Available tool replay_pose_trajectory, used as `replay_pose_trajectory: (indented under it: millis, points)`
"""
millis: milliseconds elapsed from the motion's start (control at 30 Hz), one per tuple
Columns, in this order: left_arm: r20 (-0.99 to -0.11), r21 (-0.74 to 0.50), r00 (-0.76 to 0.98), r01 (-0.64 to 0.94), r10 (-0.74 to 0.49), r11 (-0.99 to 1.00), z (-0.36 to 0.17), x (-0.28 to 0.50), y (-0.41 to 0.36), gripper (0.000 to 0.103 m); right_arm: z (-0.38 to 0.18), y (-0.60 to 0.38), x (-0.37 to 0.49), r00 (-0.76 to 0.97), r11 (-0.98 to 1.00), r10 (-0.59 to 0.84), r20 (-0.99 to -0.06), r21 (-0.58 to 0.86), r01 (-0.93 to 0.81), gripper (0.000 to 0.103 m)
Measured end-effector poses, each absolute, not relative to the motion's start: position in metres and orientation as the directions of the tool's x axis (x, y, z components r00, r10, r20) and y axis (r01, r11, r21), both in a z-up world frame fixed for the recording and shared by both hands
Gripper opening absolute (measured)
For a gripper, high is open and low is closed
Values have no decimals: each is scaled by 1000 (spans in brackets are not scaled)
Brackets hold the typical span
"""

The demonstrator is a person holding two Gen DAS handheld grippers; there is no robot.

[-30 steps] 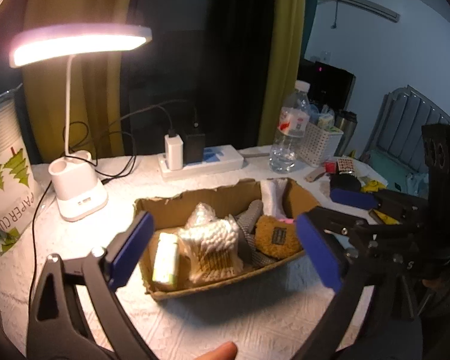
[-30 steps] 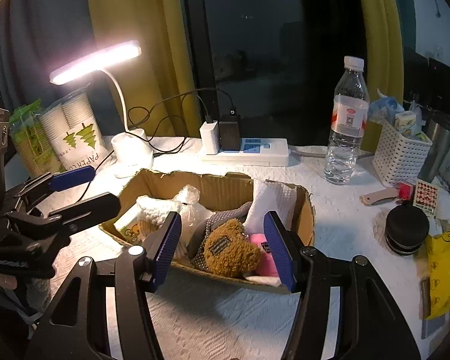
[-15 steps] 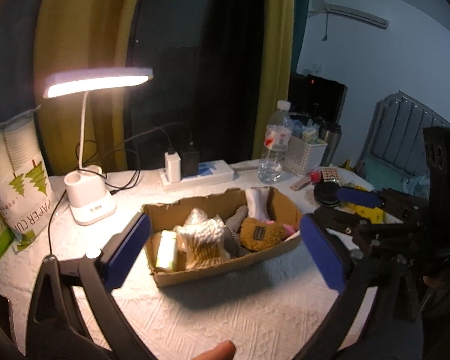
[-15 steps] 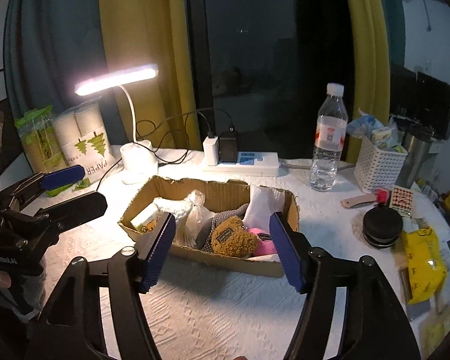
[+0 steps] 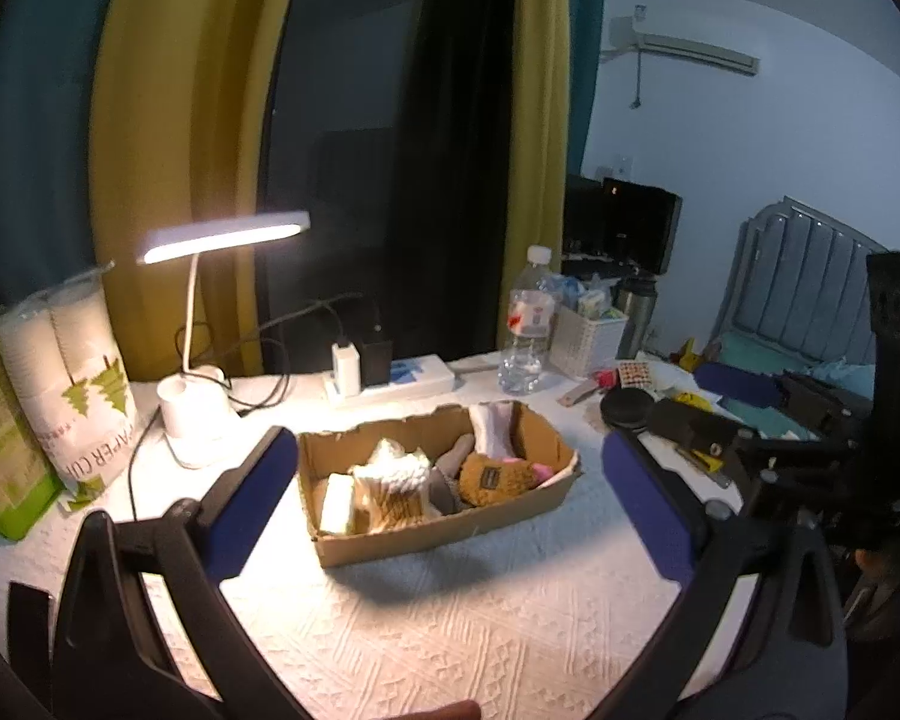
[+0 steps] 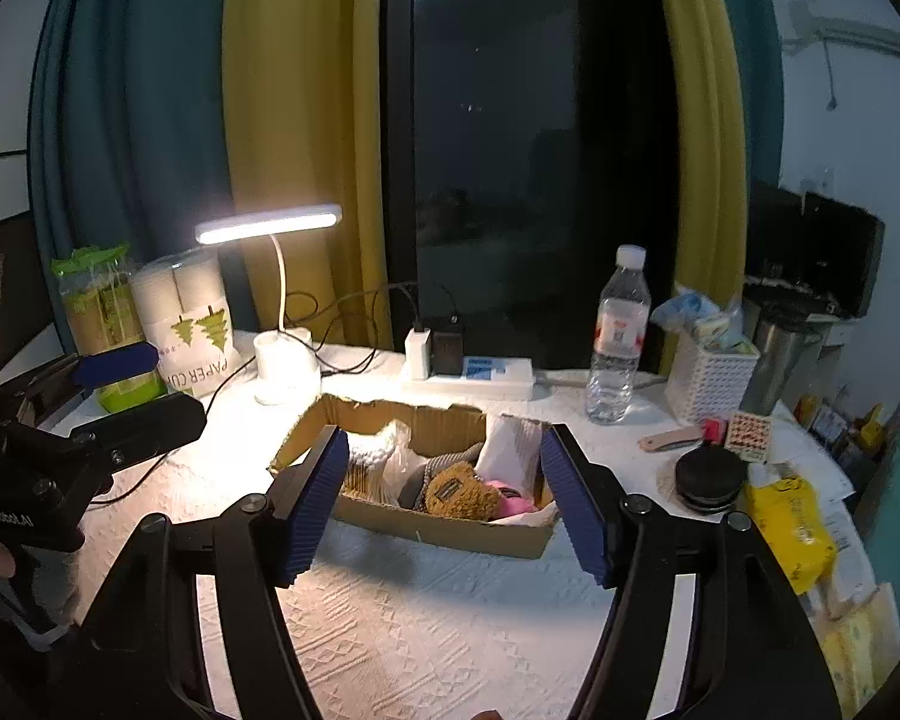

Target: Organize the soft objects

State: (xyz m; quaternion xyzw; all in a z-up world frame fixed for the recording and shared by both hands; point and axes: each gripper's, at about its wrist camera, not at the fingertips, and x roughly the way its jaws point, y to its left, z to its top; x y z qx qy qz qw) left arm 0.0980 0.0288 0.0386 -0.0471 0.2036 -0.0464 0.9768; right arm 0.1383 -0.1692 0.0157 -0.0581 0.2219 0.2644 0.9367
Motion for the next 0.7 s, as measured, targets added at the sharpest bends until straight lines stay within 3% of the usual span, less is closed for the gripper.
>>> replay_pose_trajectory:
  millis: [700]
  points:
    - [-293, -88, 951, 80, -102, 993, 83, 28, 18, 102, 63, -198, 65, 836, 889, 429, -342, -6, -458, 73]
